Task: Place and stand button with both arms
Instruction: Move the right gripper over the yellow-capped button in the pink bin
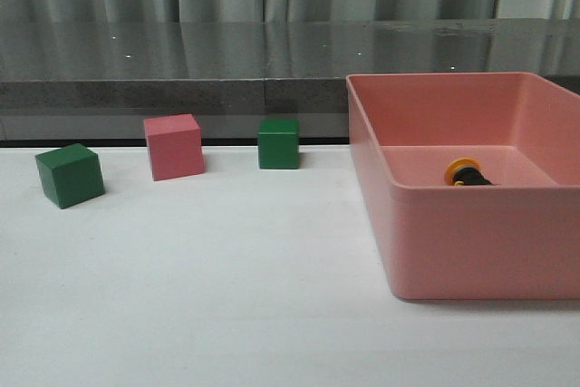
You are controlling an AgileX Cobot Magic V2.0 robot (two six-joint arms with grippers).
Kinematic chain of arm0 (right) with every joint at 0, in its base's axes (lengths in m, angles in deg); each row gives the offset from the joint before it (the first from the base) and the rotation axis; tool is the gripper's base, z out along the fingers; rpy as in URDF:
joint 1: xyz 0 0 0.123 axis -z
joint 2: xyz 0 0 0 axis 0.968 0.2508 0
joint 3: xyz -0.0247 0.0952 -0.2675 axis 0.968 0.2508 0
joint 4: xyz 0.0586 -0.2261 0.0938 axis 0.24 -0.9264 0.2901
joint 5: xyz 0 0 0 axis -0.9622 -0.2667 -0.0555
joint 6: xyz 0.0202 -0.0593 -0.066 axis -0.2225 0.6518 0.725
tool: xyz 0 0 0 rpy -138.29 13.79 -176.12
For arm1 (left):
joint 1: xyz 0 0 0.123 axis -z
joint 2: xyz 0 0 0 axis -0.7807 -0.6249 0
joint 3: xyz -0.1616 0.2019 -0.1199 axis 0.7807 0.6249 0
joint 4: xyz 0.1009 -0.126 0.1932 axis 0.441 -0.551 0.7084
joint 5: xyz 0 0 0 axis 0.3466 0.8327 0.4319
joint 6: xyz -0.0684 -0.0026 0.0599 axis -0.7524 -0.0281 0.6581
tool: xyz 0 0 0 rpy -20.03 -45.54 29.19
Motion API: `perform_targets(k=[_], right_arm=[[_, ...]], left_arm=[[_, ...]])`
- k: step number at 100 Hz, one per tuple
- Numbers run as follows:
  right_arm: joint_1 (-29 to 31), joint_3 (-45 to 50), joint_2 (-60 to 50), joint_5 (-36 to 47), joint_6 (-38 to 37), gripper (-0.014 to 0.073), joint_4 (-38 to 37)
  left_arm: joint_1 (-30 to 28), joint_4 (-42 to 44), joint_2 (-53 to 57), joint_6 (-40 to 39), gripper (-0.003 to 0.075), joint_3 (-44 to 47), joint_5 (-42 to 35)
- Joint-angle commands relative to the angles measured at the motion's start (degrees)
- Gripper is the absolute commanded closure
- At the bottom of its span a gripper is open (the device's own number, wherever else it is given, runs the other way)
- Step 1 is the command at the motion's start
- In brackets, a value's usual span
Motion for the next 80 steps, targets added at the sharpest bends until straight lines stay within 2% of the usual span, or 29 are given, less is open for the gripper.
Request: perform_targets(k=[1,14,24,38,57,67,75,80], right_arm=[[0.1,-9.6,7.4,-4.0,1.7,0.0704,0.4],[0.1,-21.0,17.5,-16.7,2.1,0.0704,0.6],[0.1,-28.4,25.0,-22.3,2.1,0.0704,0.9],[0.1,-33.8,32.3,-23.5,2.0,0.0704,1.7],[0.1,-34.3,37.8,-21.2,2.0,0.0683,4.9],[0.1,-34.3,40.2,-21.2,2.1,0.0564,6.7],[0.1,-34.3,41.5,-20.8,2.1,0.0397,7.2],[0.1,-34.3,42.2,-20.3,2.1,0.0252,7.2]], left_arm=[[-0.1,-0.2,1.8,-0.4,0.0739,1.7,-4.5],[-0.1,-0.2,1.8,-0.4,0.0739,1.7,-4.5],[-0.1,-0.2,1.8,-0.4,0.0739,1.7,-4.5],[-0.1,-0.2,1.8,-0.4,0.0739,1.7,-4.5],[-0.1,-0.2,1.8,-0.4,0.0739,1.7,-4.5],[-0.1,-0.2,1.8,-0.4,0.0739,1.7,-4.5],[-0.1,-0.2,1.8,-0.4,0.0739,1.7,-4.5],[-0.1,-0.2,1.8,-0.4,0.0739,1.7,-4.5]])
